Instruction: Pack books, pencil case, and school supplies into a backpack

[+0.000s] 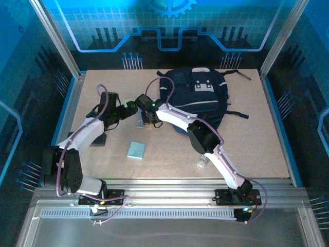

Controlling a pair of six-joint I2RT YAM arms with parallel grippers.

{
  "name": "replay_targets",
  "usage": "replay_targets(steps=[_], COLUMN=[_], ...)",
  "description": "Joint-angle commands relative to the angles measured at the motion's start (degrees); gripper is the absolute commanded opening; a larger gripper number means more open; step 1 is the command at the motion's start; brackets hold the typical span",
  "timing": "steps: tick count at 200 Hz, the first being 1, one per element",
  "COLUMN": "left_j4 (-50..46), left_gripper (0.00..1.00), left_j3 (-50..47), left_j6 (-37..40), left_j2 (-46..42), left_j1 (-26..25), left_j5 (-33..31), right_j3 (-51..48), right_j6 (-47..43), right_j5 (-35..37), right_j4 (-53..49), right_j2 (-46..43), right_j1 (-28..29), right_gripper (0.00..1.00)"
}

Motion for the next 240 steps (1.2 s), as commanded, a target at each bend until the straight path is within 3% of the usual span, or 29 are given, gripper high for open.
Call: replay_targets(steps=[1, 29, 61, 68, 90, 113, 140, 168, 216, 240], left_j4=[1.4, 2.2, 4.1, 4.4, 4.7, 4.1, 3.3, 2.8, 2.2, 2.1], left_gripper=[0.99, 0.99, 0.99, 0.99, 0.99, 0.99, 0.99, 0.99, 0.99, 0.99], left_j3=[-0.6, -0.7, -1.2, -1.3, -1.2, -0.9, -0.8, -0.9, -0.7, -0.7], left_j6=[-1.2, -2.1, -3.9, -4.2, -4.7, -4.4, -3.7, -3.2, -2.4, -2.2], left_j2=[-0.8, -0.3, 0.0, 0.1, 0.1, -0.3, -1.0, -1.6, -2.1, -2.1], left_j1=[0.4, 0.4, 0.3, 0.3, 0.3, 0.3, 0.3, 0.3, 0.3, 0.3], left_j5=[1.9, 2.8, 4.0, 4.1, 4.3, 4.3, 3.8, 3.3, 3.0, 2.9], right_j3=[-10.3, -25.6, -34.2, -34.7, -34.0, -32.1, -28.9, -22.6, -16.9, -17.0], right_j6=[-3.3, -7.3, -10.0, -9.9, -8.9, -8.7, -7.3, -4.3, 0.5, -0.4], right_j5=[0.8, 0.2, 0.0, -0.1, -1.3, -6.0, -9.5, -5.1, 4.0, 3.6], right_j4=[-6.6, -3.8, -4.2, -4.2, -3.6, -0.9, 0.5, -2.7, -8.4, -8.4], right_j2=[-4.0, -14.6, -22.1, -23.2, -26.5, -27.2, -24.3, -18.4, -11.3, -9.9], right_j1=[1.1, 1.0, 0.3, 0.0, 0.0, 0.1, 0.6, 2.3, 2.7, 2.7], right_gripper=[0.10, 0.10, 0.16, 0.21, 0.53, 0.79, 0.93, 0.98, 0.99, 0.97])
